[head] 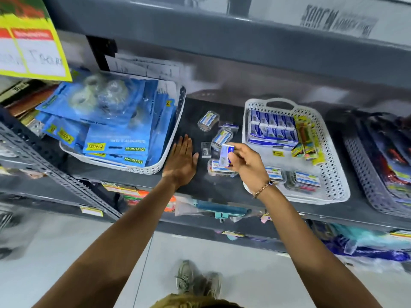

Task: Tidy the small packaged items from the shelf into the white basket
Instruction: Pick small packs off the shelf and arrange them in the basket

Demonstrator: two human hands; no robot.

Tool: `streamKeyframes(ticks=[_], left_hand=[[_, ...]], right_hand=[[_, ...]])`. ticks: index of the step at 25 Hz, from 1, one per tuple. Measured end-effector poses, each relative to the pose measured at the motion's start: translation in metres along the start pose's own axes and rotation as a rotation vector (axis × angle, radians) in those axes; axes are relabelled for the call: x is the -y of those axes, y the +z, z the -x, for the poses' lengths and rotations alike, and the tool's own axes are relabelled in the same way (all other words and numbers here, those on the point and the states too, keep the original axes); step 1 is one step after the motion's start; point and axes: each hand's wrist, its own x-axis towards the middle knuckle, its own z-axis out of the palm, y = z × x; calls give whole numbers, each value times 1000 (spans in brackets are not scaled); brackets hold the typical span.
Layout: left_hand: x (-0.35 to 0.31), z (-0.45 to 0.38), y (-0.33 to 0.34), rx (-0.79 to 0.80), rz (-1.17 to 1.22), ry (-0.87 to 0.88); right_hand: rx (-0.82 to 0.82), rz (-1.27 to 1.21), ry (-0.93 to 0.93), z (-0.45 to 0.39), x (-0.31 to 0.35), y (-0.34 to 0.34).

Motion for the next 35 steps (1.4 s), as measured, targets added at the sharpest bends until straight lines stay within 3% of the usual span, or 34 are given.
streamKeyframes(ticks=[6, 9, 12, 19, 26, 31, 35], left_hand=[[-2, 0, -1, -1, -1, 0], [-1, 0, -2, 5, -6, 2], [-2, 1, -2, 2, -18, -6], [1, 1, 0, 3, -25, 1], [1, 2, 0, -7, -11, 6], [1, 3, 0, -1, -20, 6], [-1, 2, -2, 7, -26, -7]], right_hand=[[-8, -80, 10, -4, 5, -26], [-169, -73, 53, -22, 9, -47], [-390, -281, 221, -58, 11, -77], [-545, 362, 363, -98, 13, -64], [-567, 588, 421, -89, 13, -61], [-494, 674, 415, -95, 12, -56], [-449, 891, 66, -83, 30, -22]])
